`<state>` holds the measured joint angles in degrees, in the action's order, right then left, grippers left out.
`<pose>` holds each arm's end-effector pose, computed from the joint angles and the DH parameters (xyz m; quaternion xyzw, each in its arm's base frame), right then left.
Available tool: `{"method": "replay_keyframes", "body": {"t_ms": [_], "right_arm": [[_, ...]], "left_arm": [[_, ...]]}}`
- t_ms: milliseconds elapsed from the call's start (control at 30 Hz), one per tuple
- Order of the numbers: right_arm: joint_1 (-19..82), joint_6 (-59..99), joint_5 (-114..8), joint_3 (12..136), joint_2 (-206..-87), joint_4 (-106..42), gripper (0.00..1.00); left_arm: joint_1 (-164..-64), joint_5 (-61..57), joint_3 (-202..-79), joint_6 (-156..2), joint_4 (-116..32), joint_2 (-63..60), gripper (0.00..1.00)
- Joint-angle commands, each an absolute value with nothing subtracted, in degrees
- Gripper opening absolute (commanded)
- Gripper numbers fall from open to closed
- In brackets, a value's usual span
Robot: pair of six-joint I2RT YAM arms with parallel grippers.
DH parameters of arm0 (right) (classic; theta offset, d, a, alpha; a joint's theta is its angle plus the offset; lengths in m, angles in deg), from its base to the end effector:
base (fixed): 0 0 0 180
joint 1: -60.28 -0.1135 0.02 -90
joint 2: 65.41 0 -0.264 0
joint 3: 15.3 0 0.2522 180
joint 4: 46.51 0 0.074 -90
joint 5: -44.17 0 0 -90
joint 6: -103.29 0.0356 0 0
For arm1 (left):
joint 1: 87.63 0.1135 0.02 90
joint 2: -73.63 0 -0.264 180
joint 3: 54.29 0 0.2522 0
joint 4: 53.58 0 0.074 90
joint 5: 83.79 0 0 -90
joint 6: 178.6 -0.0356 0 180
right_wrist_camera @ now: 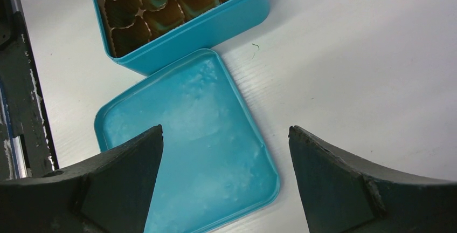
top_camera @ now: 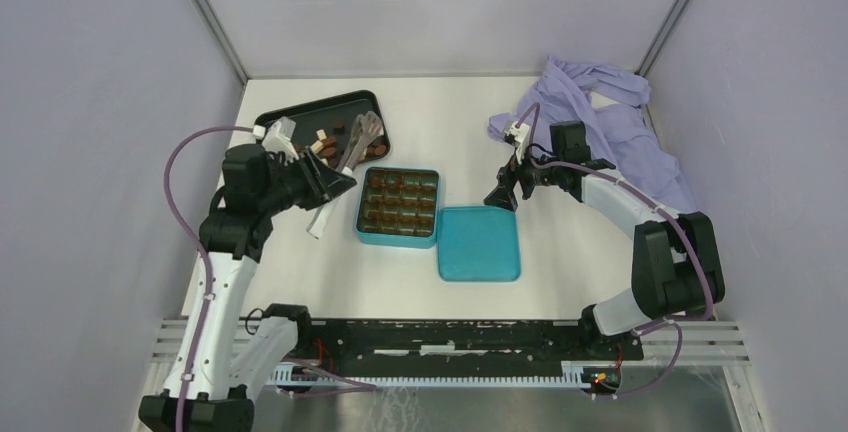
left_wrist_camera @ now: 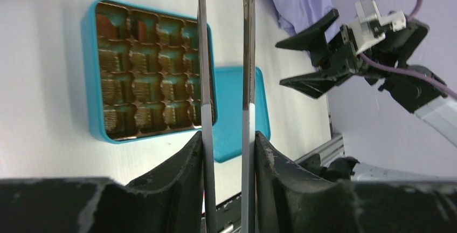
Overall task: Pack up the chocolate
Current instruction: Place the fake chocolate in the packing box.
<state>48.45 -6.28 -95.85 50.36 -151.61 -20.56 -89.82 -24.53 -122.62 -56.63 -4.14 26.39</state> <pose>0.2933 0.0893 0.2182 -0.3786 0.7679 0.3691 0.3616 0.1673 -0.0246 0.3484 -0.0815 0.8351 -0.3627 0.4054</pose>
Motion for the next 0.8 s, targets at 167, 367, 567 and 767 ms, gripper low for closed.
{"method": "replay_keyframes", "body": {"t_ms": [167, 367, 567, 767], "right_arm": [[48.5, -8.2, -94.5, 50.8, -150.5, -20.7, 0.92], [48.6, -8.5, -94.5, 50.4, -150.4, -21.1, 0.93], [48.6, -8.2, -94.5, 50.3, -151.2, -21.4, 0.93], [48.5, -8.0, -95.0, 50.6, -151.9, -21.4, 0.93]], "left_arm": [[-107.1, -13.7, -125.8, -53.5, -8.5, 22.0, 0.02], [-111.9, -8.9, -129.0, -56.5, -2.7, 18.1, 0.02], [-115.8, -2.7, -128.9, -57.2, 0.5, 15.8, 0.02], [-120.6, 4.0, -130.2, -56.8, 0.4, 11.4, 0.02]]}}
